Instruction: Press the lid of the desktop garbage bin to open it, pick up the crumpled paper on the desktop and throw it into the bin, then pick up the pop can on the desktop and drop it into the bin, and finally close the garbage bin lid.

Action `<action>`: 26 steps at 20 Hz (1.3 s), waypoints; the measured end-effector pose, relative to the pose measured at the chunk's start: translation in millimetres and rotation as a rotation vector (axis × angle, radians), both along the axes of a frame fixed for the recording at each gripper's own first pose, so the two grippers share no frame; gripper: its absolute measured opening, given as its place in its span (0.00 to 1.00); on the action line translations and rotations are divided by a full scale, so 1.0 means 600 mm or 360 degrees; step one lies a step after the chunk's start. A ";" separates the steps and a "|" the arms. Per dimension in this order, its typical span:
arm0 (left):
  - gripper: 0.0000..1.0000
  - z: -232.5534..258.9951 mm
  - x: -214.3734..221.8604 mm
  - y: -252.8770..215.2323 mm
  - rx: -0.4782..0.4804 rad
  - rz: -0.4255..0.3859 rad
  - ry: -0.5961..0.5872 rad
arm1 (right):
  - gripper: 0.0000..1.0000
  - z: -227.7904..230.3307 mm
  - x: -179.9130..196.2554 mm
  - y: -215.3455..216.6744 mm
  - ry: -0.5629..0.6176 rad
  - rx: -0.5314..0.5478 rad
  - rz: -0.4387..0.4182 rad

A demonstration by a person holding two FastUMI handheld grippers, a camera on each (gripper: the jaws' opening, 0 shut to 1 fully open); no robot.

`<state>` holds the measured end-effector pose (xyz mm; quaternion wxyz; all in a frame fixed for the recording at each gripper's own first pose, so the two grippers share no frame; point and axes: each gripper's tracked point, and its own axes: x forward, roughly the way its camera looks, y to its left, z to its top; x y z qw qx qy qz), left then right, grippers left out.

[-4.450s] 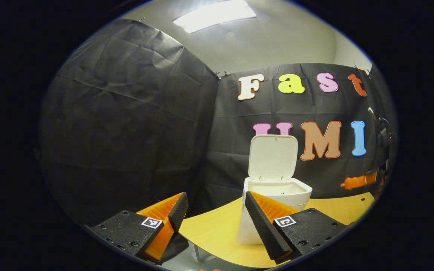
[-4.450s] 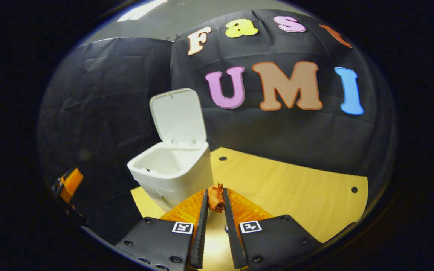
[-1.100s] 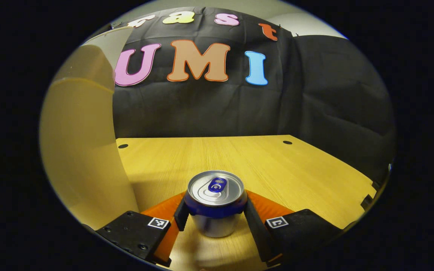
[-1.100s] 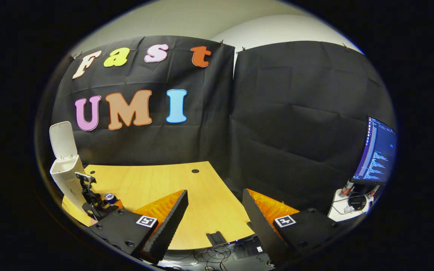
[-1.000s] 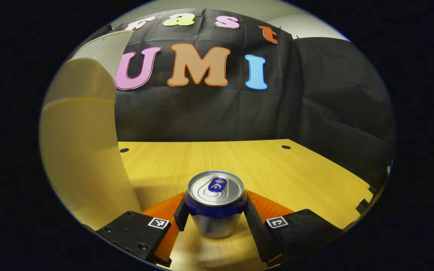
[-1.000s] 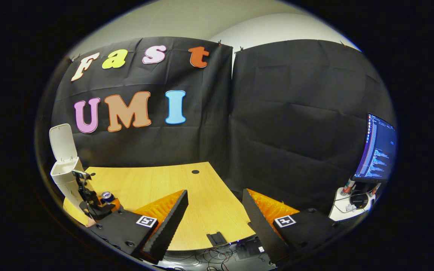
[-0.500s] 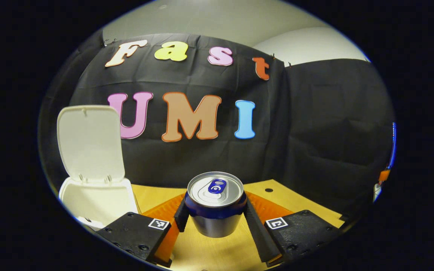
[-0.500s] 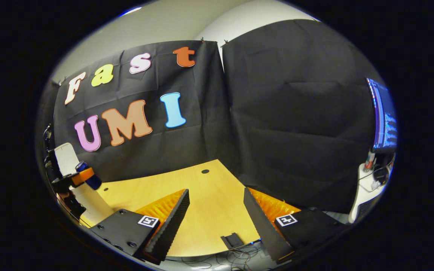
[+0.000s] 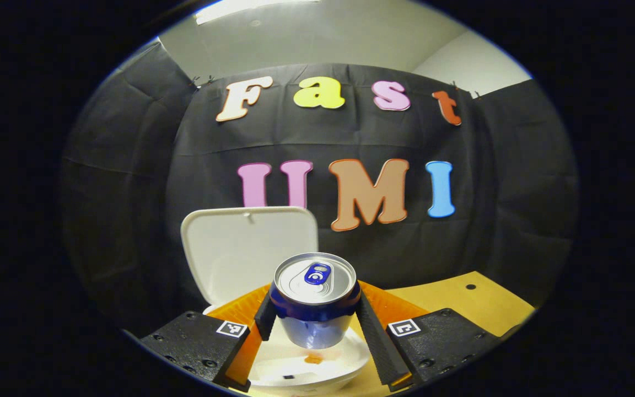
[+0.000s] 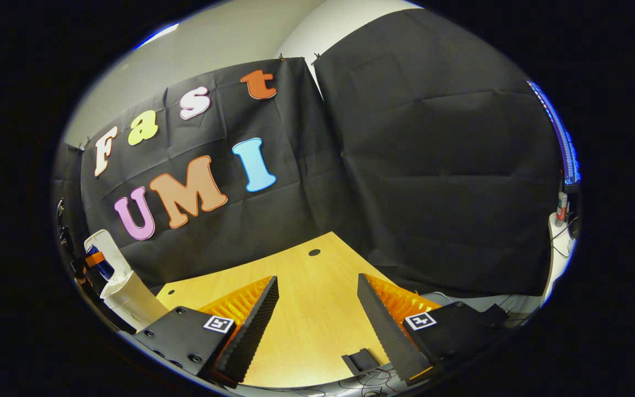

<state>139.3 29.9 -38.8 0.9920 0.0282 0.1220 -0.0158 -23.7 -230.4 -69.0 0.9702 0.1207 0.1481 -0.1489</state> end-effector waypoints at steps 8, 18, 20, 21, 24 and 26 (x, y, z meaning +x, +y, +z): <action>0.92 -0.050 0.009 0.084 -0.0005 0.0216 0.0086 | 0.96 -0.009 -0.001 -0.007 0.0058 -0.0059 -0.0020; 0.93 0.076 0.043 0.037 -0.0204 0.0074 -0.0008 | 0.96 -0.040 0.015 0.001 0.0097 -0.0046 -0.0009; 0.93 0.117 0.060 0.046 -0.0210 0.0090 -0.0054 | 0.96 -0.049 0.022 0.007 0.0105 -0.0021 0.0021; 0.92 0.140 0.071 0.051 -0.0193 0.0099 -0.0080 | 0.96 -0.055 0.025 0.009 0.0113 -0.0011 0.0029; 0.92 0.197 0.111 0.085 -0.0138 0.0187 -0.0133 | 0.96 -0.063 0.029 0.005 0.0132 -0.0018 0.0033; 0.92 0.205 0.140 0.100 -0.0120 0.0235 -0.0086 | 0.96 -0.059 0.025 -0.002 0.0130 -0.0035 0.0025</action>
